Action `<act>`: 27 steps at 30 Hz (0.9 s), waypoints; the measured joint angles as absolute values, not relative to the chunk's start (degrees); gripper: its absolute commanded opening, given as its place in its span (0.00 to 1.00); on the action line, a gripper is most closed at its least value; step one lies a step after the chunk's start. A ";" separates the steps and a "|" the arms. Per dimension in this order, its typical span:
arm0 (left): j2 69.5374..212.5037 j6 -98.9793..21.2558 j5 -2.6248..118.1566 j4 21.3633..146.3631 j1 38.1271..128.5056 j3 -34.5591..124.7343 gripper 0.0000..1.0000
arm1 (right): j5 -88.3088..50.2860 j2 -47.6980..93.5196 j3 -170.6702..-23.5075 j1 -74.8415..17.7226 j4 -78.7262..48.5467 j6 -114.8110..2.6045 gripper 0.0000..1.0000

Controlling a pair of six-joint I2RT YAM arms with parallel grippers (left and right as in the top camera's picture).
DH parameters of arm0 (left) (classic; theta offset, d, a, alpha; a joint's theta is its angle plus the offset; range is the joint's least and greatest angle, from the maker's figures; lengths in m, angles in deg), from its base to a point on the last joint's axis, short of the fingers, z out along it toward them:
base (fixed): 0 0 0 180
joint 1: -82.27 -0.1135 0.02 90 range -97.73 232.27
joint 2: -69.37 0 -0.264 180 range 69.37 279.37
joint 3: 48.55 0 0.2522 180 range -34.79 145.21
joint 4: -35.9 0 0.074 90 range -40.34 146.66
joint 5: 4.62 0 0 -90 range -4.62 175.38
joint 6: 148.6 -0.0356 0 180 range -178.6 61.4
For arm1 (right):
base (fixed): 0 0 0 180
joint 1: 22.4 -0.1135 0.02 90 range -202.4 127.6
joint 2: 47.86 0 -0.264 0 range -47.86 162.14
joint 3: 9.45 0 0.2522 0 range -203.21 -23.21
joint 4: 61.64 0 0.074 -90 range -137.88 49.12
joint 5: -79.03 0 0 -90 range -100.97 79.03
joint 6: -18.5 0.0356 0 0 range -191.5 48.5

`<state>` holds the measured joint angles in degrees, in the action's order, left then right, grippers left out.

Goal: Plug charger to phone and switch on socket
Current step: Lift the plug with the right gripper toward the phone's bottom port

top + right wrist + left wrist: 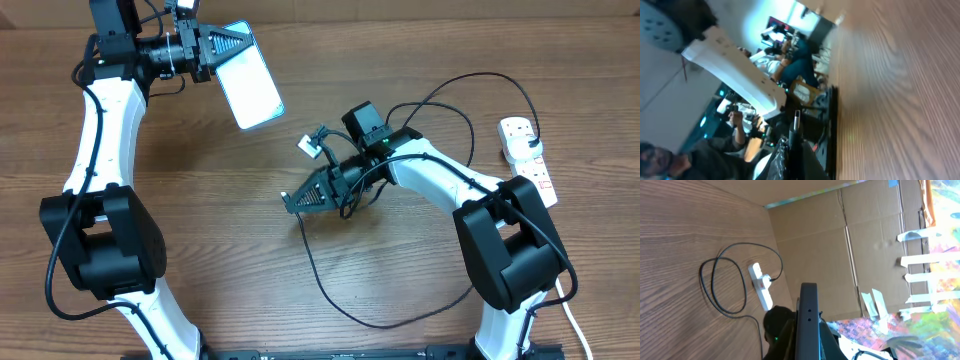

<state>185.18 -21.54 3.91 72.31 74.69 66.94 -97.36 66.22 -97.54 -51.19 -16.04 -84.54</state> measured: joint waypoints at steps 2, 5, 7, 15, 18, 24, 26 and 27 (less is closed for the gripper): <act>185.18 -21.54 3.93 71.81 74.69 66.94 0.04 | -98.21 66.22 -97.52 -51.19 -19.36 -83.53 0.04; 185.18 -21.56 3.89 70.76 74.69 66.94 0.04 | -98.71 66.22 -97.78 -51.19 -34.44 -74.79 0.04; 185.18 -21.54 3.82 70.69 74.69 66.94 0.04 | -97.69 66.22 -97.93 -51.19 -43.43 -66.84 0.04; 185.18 -21.56 3.08 69.45 75.17 66.94 0.04 | -93.90 66.26 -97.84 -50.89 -70.90 -41.18 0.04; 185.18 -21.56 3.06 69.34 75.37 66.94 0.05 | -92.55 66.26 -97.84 -50.89 -73.17 -36.08 0.04; 185.18 -21.56 2.56 69.25 75.44 66.94 0.04 | -91.02 66.26 -97.84 -50.71 -73.24 -33.02 0.04; 185.18 -21.56 2.40 69.23 75.44 66.94 0.04 | -90.82 66.26 -97.84 -50.41 -73.22 -32.72 0.04; 185.18 -21.56 2.40 69.19 75.44 66.94 0.04 | -90.71 66.26 -97.84 -50.19 -73.20 -32.54 0.04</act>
